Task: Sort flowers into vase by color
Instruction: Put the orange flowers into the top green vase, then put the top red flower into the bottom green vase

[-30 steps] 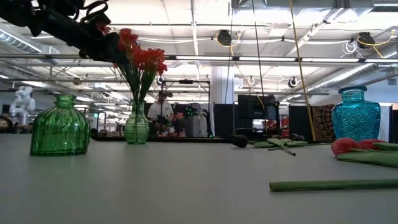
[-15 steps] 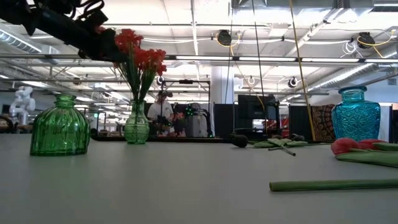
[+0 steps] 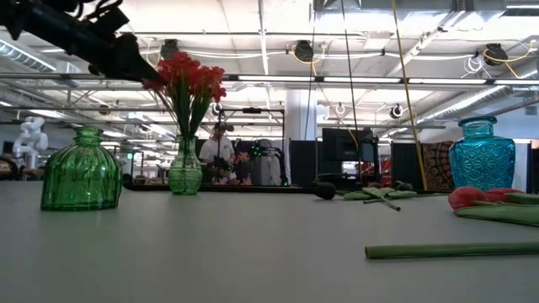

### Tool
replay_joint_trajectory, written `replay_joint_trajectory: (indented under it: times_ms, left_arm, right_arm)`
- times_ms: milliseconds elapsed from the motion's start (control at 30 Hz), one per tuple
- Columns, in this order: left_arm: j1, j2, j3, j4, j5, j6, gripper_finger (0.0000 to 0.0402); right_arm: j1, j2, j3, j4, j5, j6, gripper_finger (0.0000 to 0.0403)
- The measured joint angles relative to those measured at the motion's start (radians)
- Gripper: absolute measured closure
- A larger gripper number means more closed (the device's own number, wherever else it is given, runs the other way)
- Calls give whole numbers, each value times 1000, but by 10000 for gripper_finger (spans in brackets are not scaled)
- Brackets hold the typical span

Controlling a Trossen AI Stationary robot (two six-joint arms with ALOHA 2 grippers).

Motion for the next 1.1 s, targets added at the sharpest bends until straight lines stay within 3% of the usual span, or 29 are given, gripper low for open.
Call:
replay_joint_trajectory:
  times_ms: [167,300,533,767,900,1100]
  left_arm:
    - [0,-79,0,-25,13,-12,99]
    - [0,-145,1,-22,105,-75,99]
    - [0,-233,1,-22,381,-197,99]
    - [-6,-226,1,-74,686,-237,100]
    - [-42,-209,1,-152,737,-235,100]
    - [-144,-180,-23,-134,739,-243,100]
  right_arm:
    - [0,0,0,-19,0,21,287]
    - [0,0,0,-35,0,49,287]
    - [5,0,0,-73,0,87,287]
    - [25,0,0,-152,6,159,287]
    - [49,0,0,-240,77,231,287]
    - [88,0,0,-345,150,378,287]
